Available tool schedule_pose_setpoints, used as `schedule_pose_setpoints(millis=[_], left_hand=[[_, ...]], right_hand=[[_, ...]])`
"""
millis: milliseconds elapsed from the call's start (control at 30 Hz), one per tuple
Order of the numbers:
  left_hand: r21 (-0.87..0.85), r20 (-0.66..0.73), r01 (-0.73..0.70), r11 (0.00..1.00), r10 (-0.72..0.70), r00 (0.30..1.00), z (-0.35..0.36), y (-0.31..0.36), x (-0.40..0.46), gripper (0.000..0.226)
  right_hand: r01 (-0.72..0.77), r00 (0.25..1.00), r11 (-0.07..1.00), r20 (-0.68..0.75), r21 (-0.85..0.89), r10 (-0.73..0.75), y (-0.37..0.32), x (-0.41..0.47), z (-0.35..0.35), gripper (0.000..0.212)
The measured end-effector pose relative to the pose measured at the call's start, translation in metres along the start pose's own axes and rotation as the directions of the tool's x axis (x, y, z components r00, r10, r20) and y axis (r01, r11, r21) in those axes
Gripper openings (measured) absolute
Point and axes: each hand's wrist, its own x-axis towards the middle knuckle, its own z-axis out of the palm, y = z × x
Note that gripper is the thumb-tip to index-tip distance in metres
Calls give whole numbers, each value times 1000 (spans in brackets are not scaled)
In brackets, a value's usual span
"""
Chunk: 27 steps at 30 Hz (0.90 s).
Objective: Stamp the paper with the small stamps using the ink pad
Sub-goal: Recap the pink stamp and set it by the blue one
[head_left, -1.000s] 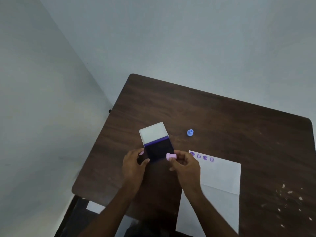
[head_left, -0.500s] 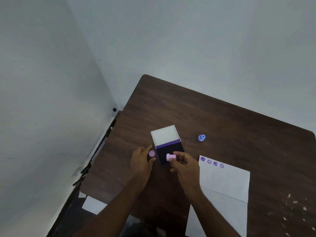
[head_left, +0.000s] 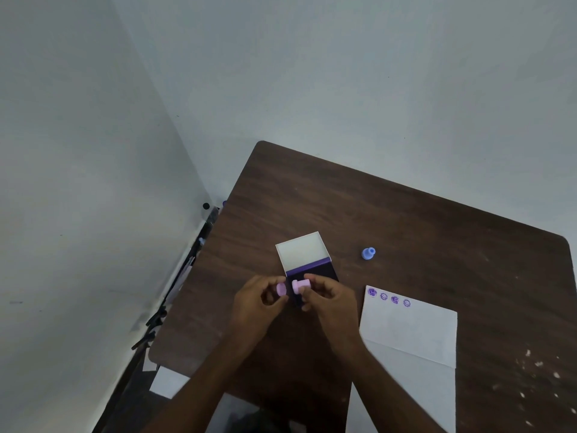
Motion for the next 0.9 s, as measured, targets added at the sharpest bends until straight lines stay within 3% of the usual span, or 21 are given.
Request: schedule_pose_setpoints(millis=[167, 300, 400, 467, 633, 900], left_hand=[[-16, 105, 35, 999, -33, 994, -5, 2, -1, 31], [-132, 152, 159, 978, -139, 979, -2, 4, -2, 31], [-131, 155, 177, 975, -157, 975, -2, 11, -1, 49], [-149, 135, 102, 984, -82, 987, -5, 14, 0, 57], [-186, 114, 46, 981, -25, 993, -5, 22, -4, 25], [-225, 137, 94, 970, -64, 989, 0, 28, -2, 27]], right_hand=[[6, 1000, 1000, 19, 17, -6, -4, -5, 6, 31], [34, 999, 999, 18, 18, -35, -6, -8, 5, 22], [49, 998, 998, 26, 27, -49, -9, -10, 2, 13], [57, 998, 998, 22, 30, -57, -9, -9, -1, 13], [3, 1000, 1000, 29, 12, -3, -5, -7, -8, 25], [-117, 990, 993, 82, -2, 117, -4, -1, -17, 24]])
